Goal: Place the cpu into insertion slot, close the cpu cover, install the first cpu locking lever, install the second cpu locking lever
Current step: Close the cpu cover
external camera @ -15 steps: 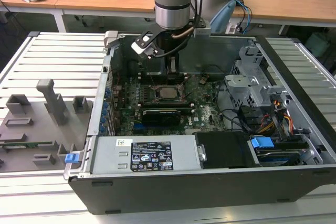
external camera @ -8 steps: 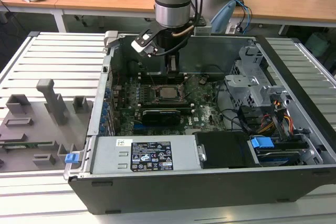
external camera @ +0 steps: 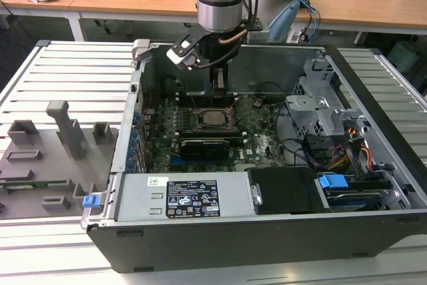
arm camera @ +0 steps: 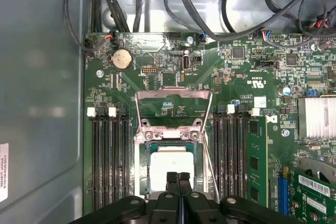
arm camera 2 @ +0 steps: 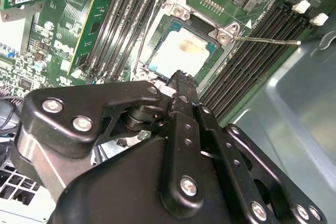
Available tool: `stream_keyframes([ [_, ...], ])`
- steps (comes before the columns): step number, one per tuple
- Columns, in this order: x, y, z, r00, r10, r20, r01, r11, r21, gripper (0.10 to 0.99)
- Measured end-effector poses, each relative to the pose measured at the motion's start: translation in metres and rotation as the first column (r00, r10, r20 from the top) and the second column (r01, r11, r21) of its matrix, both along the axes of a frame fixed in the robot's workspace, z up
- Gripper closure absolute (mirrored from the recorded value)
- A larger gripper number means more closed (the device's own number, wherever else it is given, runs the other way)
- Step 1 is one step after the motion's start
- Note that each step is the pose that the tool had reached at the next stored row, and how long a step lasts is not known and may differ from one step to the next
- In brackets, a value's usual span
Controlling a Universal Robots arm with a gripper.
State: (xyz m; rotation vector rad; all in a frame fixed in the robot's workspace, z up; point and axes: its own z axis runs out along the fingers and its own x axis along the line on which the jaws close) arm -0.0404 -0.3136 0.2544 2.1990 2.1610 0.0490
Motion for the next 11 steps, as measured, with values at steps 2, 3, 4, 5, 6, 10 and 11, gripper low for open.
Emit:
stream_keyframes([
  [2, 0.0000, 0.0000, 0.0010, 1.0000, 0.000, 0.0000, 0.000, 1.0000, 0.000, 0.980],
  [3, 0.0000, 0.0000, 0.0016, 1.0000, -0.001, 0.0001, 0.001, 1.0000, 0.000, 0.980],
  [4, 0.0000, 0.0000, 0.0022, 1.0000, -0.001, 0.0001, 0.001, 1.0000, 0.000, 0.980],
  [5, 0.0000, 0.0000, 0.0027, 1.0000, -0.001, 0.0000, 0.001, 1.0000, 0.000, 0.980],
  [6, 0.0000, 0.0000, 0.0032, 1.0000, -0.001, 0.0000, 0.001, 1.0000, 0.000, 0.980],
  [10, 0.0000, 0.0000, 0.0058, 1.0000, -0.002, 0.0001, 0.002, 1.0000, 0.000, 0.980],
  [11, 0.0000, 0.0000, 0.0061, 1.0000, -0.002, 0.0000, 0.002, 1.0000, 0.000, 0.980],
])
